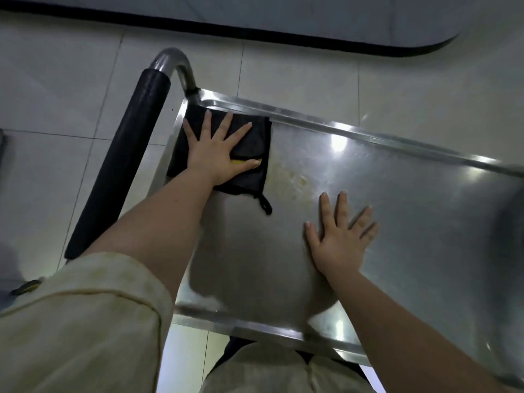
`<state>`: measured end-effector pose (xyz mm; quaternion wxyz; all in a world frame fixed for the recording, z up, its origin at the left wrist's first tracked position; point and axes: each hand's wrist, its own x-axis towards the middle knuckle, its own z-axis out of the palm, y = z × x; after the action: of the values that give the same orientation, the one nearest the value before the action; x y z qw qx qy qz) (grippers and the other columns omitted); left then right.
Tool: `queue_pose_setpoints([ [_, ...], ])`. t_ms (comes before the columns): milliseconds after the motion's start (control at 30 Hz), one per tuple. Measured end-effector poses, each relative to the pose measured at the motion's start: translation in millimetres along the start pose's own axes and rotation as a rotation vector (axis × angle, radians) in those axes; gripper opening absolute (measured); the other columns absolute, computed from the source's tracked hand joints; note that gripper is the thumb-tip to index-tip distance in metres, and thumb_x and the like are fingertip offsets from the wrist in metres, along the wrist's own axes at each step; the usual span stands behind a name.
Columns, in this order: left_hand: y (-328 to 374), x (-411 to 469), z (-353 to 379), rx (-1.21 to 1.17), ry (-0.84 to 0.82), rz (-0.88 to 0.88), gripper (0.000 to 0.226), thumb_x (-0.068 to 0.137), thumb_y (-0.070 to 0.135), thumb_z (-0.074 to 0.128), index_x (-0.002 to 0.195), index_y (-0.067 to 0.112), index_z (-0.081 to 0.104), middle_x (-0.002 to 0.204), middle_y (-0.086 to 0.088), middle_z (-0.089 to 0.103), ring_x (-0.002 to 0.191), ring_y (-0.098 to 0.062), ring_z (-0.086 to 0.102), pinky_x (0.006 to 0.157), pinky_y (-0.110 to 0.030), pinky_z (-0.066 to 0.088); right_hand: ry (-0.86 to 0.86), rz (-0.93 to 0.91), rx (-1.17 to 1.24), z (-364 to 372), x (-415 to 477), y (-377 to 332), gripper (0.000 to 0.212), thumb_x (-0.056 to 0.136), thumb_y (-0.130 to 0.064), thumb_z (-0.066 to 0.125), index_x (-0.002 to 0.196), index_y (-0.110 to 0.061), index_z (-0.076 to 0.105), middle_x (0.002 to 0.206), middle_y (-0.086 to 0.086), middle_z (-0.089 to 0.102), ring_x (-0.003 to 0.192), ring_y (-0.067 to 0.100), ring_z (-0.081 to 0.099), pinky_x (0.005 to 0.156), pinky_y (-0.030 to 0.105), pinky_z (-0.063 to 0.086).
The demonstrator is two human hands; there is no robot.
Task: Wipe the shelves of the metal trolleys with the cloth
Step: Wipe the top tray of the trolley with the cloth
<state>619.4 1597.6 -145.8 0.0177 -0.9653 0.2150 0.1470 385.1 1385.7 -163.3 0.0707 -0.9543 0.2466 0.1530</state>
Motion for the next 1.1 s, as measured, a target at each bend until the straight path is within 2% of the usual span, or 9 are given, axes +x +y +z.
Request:
queue_pose_setpoints([
  [167, 14, -17, 5, -0.034, -0.011, -0.013, 0.087, 0.074, 0.093, 0.005, 0.150, 0.054, -0.010, 0.165, 0.006, -0.011, 0.148, -0.038, -0.017, 0.108, -0.075, -0.009, 0.006, 0.007, 0.006, -1, 0, 1, 0.074, 0.085, -0.077, 0.003, 0.152, -0.048, -0.010, 0.163, -0.008, -0.017, 0.144, 0.044, -0.024, 0.112, 0.064, -0.015],
  [233, 22, -61, 18, -0.055, 0.002, 0.017, 0.087, 0.074, 0.092, 0.005, 0.151, 0.053, -0.008, 0.165, 0.005, -0.009, 0.148, -0.039, -0.016, 0.107, -0.076, -0.006, -0.001, 0.007, 0.004, -2, -1, 1, 0.074, 0.085, -0.077, 0.004, 0.152, -0.048, -0.010, 0.163, -0.008, -0.017, 0.144, 0.044, -0.025, 0.112, 0.064, -0.016],
  [367, 48, -174, 54, -0.052, -0.023, 0.094, 0.087, 0.079, 0.091, 0.017, 0.154, 0.049, 0.008, 0.166, 0.001, 0.003, 0.149, -0.044, -0.003, 0.106, -0.078, 0.000, -0.016, 0.003, 0.006, -5, -2, 0, 0.073, 0.086, -0.075, 0.006, 0.152, -0.048, -0.012, 0.163, -0.007, -0.018, 0.143, 0.044, -0.026, 0.112, 0.065, -0.016],
  [433, 52, -200, 62, -0.030, -0.043, 0.105, 0.086, 0.079, 0.090, 0.018, 0.154, 0.047, 0.014, 0.165, -0.001, 0.010, 0.149, -0.045, 0.002, 0.105, -0.079, 0.002, -0.012, -0.001, -0.002, -5, -3, 0, 0.072, 0.088, -0.074, 0.007, 0.152, -0.046, -0.012, 0.163, -0.006, -0.019, 0.143, 0.045, -0.026, 0.112, 0.065, -0.016],
  [533, 45, -169, 53, -0.026, -0.005, 0.088, 0.086, 0.077, 0.092, 0.013, 0.153, 0.051, 0.013, 0.165, 0.003, 0.008, 0.150, -0.041, -0.001, 0.106, -0.078, -0.001, 0.002, -0.015, -0.008, -2, -6, 0, 0.072, 0.090, -0.072, 0.009, 0.153, -0.044, -0.013, 0.163, -0.004, -0.019, 0.143, 0.046, -0.026, 0.112, 0.067, -0.013],
  [667, 46, -56, 21, -0.074, 0.014, -0.045, 0.087, 0.072, 0.095, 0.011, 0.149, 0.058, -0.004, 0.164, 0.012, -0.010, 0.149, -0.032, -0.018, 0.108, -0.073, -0.012, 0.021, -0.013, -0.012, 2, -5, 0, 0.072, 0.092, -0.071, 0.012, 0.154, -0.041, -0.008, 0.164, -0.002, -0.014, 0.143, 0.048, -0.022, 0.112, 0.068, -0.010],
  [800, 67, 28, -3, -0.078, -0.006, 0.015, 0.085, 0.074, 0.094, 0.016, 0.149, 0.058, -0.004, 0.164, 0.013, -0.012, 0.149, -0.034, -0.018, 0.108, -0.074, -0.011, 0.008, -0.011, -0.019, 1, 1, 4, 0.073, 0.091, -0.071, 0.012, 0.153, -0.043, -0.013, 0.162, -0.003, -0.019, 0.142, 0.048, -0.025, 0.112, 0.068, -0.012],
  [967, 67, -25, 14, -0.063, 0.017, 0.066, 0.084, 0.075, 0.092, 0.012, 0.149, 0.057, -0.009, 0.164, 0.012, -0.014, 0.148, -0.035, -0.019, 0.109, -0.073, -0.008, -0.024, -0.002, -0.020, -2, -1, 2, 0.073, 0.089, -0.073, 0.008, 0.151, -0.045, -0.016, 0.162, -0.004, -0.023, 0.141, 0.046, -0.031, 0.111, 0.067, -0.016],
  [1100, 67, -147, 49, -0.049, 0.042, 0.106, 0.085, 0.077, 0.088, 0.026, 0.153, 0.051, 0.011, 0.165, 0.006, 0.007, 0.150, -0.041, -0.001, 0.107, -0.076, 0.001, -0.036, -0.019, 0.007, -4, 0, 4, 0.071, 0.091, -0.072, 0.009, 0.151, -0.045, -0.017, 0.162, -0.004, -0.024, 0.139, 0.045, -0.034, 0.110, 0.068, -0.017],
])
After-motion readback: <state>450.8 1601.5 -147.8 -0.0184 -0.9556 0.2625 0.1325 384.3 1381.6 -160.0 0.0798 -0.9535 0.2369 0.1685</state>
